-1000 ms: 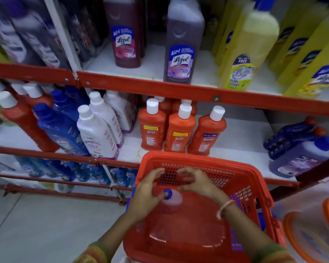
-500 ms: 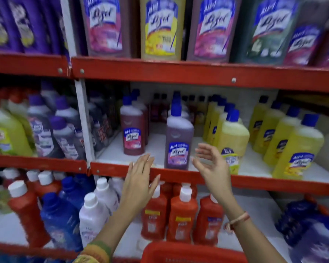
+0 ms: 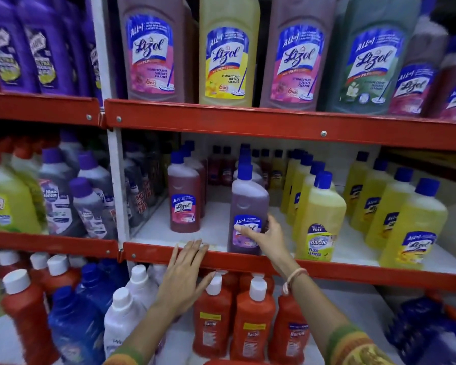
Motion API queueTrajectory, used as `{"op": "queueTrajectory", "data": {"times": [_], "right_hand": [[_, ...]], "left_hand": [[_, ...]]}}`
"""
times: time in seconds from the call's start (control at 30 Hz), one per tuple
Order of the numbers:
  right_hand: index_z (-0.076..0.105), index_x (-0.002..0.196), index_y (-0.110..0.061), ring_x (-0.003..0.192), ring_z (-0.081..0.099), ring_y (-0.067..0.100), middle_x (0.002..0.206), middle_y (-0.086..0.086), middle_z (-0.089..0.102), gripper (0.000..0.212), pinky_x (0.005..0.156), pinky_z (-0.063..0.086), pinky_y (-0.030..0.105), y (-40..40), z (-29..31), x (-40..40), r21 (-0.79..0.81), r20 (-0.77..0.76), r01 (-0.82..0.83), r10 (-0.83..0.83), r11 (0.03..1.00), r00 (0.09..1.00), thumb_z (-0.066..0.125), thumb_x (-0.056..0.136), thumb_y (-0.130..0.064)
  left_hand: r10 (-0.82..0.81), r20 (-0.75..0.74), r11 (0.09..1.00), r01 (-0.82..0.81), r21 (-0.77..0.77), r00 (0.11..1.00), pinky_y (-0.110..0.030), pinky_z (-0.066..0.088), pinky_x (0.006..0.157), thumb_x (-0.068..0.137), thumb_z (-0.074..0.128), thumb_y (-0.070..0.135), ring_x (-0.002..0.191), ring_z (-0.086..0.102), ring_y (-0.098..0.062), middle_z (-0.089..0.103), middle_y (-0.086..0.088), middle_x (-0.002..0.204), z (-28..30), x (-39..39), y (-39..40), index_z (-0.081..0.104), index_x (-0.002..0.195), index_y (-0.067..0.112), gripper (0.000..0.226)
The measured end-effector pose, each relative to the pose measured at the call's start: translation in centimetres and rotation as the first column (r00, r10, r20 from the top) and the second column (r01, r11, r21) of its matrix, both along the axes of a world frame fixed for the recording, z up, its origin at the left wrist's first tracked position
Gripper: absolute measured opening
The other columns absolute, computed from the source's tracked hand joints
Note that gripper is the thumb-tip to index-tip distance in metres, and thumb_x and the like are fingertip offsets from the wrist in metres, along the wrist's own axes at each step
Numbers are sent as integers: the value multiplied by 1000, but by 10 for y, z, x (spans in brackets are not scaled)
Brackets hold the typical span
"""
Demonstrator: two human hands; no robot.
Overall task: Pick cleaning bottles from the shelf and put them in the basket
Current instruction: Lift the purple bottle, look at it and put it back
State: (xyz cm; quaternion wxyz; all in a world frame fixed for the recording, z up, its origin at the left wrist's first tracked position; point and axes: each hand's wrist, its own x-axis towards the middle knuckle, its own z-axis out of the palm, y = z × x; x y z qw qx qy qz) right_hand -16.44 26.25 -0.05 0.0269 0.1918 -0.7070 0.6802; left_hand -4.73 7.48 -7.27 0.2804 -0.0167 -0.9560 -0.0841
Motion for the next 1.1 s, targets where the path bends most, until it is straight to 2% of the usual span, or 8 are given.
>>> {"op": "queueTrajectory", "data": {"times": [0.07,0.17,0.33,0.53,0.67,0.77,0.93,1.1], "right_hand": [[57,100,-33,88,71,11,102,0,72,65,66,61,24,-2,-3,5,-1,-58,63,-63,998,996,89,46,-49],[55,108,-30,92,69,14,103,-4,70,62,72,63,32,-6,-2,18,-8,-195,177,-175,984,965,88,58,-46],[50,115,-30,97,58,18,104,-7,58,58,75,57,42,-7,20,53,-76,-474,419,-402,905,783,83,69,-42],[48,119,-30,90,54,7,102,-8,53,59,64,55,25,5,39,95,-139,-583,473,-458,870,671,82,71,-40],[57,107,-44,92,68,11,98,-15,70,56,69,63,31,16,51,106,-200,-396,105,-179,974,901,89,63,-30],[63,103,-43,92,72,14,100,-10,75,61,69,62,29,24,54,103,-240,-272,-107,39,965,962,94,52,-33],[67,97,-20,77,75,18,83,2,78,64,62,59,26,28,54,96,-348,-123,-434,419,831,900,97,42,-31],[69,97,-13,74,75,18,81,4,78,76,63,61,31,20,48,91,-517,-41,-508,573,689,818,97,33,-43]], "left_hand": [[-13,1,1000,13,8,1000,-38,-2,119,89,20,63,147,16,-17,26,-3,157,-1,0,-1,22,147,19,73],[-11,-8,1000,11,25,1000,-37,-3,119,89,22,62,146,18,-18,28,-3,157,-1,1,1,24,147,19,72],[-7,-14,1000,8,20,1000,-38,-3,119,90,23,62,145,21,-19,33,-5,154,-2,1,1,26,146,18,71],[-9,-26,1000,10,23,1000,-39,0,118,90,30,58,142,29,-23,43,-7,148,-2,1,3,33,143,15,69],[-21,-41,999,22,26,999,-35,-5,117,90,31,59,143,28,-23,41,-7,149,-3,1,2,33,143,15,70],[-38,-46,999,39,32,998,-36,-5,118,89,29,61,144,24,-21,36,-5,152,-4,1,-1,30,145,18,70],[-66,-7,997,66,34,998,-44,0,122,91,25,62,147,11,-16,25,-1,157,-4,1,-3,28,144,27,64],[-74,14,996,74,47,997,-45,0,122,94,40,54,148,9,-17,21,-1,158,-4,1,-5,26,145,29,58]]}}
